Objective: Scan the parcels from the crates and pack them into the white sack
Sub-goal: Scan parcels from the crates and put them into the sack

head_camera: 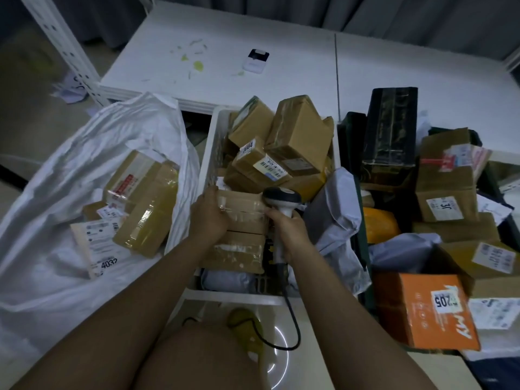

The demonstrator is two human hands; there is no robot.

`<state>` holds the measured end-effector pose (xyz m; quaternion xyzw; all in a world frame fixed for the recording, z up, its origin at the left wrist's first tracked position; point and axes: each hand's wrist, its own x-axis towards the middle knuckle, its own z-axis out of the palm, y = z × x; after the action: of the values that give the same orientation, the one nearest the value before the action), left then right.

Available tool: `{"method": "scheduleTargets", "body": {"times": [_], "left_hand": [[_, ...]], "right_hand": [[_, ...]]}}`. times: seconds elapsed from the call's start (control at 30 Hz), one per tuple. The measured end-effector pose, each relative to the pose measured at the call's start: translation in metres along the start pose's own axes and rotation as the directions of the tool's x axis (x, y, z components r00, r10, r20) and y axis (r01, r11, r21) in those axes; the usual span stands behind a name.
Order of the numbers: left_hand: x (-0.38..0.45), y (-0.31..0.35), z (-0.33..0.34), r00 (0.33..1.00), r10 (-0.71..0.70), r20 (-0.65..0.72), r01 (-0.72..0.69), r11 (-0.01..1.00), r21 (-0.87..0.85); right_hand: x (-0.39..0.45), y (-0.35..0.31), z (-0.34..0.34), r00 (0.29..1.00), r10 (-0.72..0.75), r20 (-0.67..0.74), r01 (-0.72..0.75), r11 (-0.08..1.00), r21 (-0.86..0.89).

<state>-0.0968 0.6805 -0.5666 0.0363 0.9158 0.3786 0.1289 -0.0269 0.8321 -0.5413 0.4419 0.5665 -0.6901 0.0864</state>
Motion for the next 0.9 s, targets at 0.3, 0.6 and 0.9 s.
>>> {"method": "scheduleTargets", "body": {"times": [0.3, 0.6, 0.9], "left_hand": [[-0.025, 0.032, -0.042, 0.973, -0.179, -0.142, 0.069, 0.822, -0.565], [-0.092, 0.044, -0.133, 0.990, 0.028, -0.137, -0.105, 0.801, -0.590], [-0.136, -0.021, -0.174, 0.989, 0.031, -0.143, -0.101, 0.853, -0.512]], "right_hand": [[-0.038, 0.002, -0.012, 0.957, -0.275, -0.094, 0.284, 0.954, 0.093], [-0.117, -0.054, 0.015, 0.888, -0.459, 0.032, 0.446, 0.876, 0.184], [-0.161, -0.043, 0.066, 0.838, -0.513, 0.186, 0.527, 0.849, -0.035]]}}
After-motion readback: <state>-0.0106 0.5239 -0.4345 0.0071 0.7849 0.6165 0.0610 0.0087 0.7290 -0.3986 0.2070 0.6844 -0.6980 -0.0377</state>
